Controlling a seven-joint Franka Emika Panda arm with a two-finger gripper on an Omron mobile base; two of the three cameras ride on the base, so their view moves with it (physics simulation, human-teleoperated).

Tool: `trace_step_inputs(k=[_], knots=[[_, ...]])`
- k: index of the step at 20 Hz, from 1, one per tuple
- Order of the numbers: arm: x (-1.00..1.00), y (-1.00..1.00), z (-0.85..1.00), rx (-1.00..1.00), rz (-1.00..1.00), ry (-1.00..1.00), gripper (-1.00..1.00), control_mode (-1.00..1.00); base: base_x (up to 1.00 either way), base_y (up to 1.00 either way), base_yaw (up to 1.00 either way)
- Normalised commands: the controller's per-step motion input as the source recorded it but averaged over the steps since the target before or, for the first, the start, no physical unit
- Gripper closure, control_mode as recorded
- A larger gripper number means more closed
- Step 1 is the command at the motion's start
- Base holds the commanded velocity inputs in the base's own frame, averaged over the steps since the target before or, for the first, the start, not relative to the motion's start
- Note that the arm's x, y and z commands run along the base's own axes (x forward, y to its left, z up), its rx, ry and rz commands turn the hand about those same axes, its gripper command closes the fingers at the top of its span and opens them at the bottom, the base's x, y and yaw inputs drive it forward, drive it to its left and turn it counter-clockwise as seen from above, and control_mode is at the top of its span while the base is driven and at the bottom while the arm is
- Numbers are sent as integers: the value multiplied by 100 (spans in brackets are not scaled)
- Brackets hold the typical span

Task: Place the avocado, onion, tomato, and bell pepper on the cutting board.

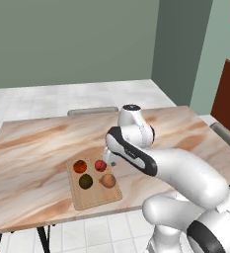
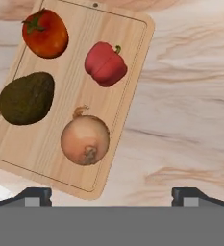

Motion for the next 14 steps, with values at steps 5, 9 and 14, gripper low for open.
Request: trace_step_inputs(k=[5,9,14], knots=[[-10,-48,31,7,0,-12,-100,-100,0,0,0],[-11,-45,28,10,0,-18,-100,-100,0,0,0],[-15,-50,21,11,0,-19,-100,-100,0,0,0]])
